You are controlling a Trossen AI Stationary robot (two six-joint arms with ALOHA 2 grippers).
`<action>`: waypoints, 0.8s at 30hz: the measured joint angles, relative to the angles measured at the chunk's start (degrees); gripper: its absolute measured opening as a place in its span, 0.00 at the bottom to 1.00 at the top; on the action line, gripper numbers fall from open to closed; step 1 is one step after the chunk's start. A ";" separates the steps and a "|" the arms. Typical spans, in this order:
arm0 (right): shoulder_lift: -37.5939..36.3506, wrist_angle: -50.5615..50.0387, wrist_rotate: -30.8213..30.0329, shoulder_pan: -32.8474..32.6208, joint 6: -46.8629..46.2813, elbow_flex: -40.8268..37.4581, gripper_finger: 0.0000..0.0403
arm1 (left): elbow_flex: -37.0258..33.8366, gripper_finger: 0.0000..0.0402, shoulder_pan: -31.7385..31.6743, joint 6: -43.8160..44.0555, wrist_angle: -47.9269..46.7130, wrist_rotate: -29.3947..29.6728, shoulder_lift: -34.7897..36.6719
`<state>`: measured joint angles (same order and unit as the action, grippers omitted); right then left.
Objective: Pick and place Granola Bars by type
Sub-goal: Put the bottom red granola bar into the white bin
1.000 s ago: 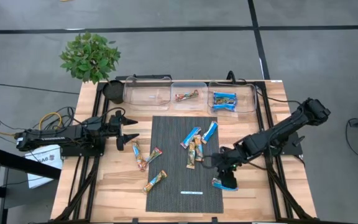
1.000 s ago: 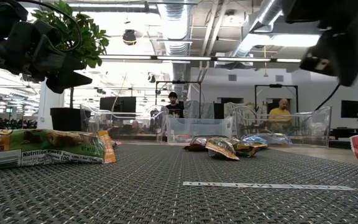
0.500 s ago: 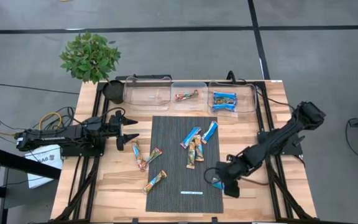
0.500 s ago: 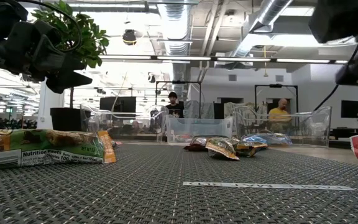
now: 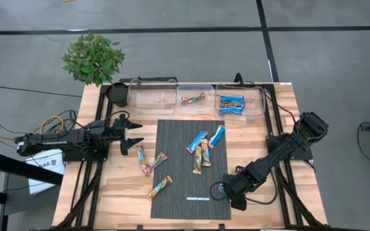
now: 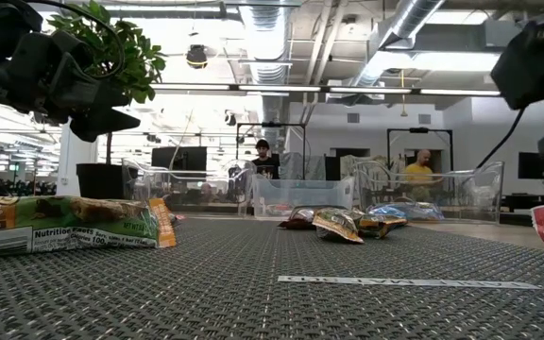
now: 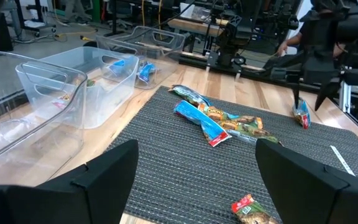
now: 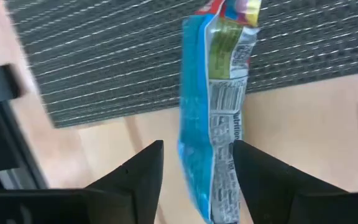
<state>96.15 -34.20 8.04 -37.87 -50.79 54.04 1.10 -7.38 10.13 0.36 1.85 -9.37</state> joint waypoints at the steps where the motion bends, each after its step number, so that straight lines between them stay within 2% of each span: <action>1: 0.22 -0.12 -0.39 0.02 0.15 0.00 0.47 | 0.00 0.79 0.01 0.00 -0.01 0.01 -0.02; 12: 0.70 -1.96 -2.84 0.02 2.80 0.00 0.54 | 0.00 0.79 0.01 0.00 0.00 0.02 0.00; 18: 0.70 -3.29 -6.33 0.02 3.18 0.00 0.55 | 0.00 0.79 0.00 0.00 0.00 0.01 0.01; 24: 0.70 -3.38 -6.80 0.11 3.30 0.00 0.55 | 0.00 0.79 0.00 0.00 -0.02 0.02 0.00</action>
<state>96.86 -37.59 1.24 -37.76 -47.49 54.04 1.10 -7.38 10.13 0.34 1.87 -9.37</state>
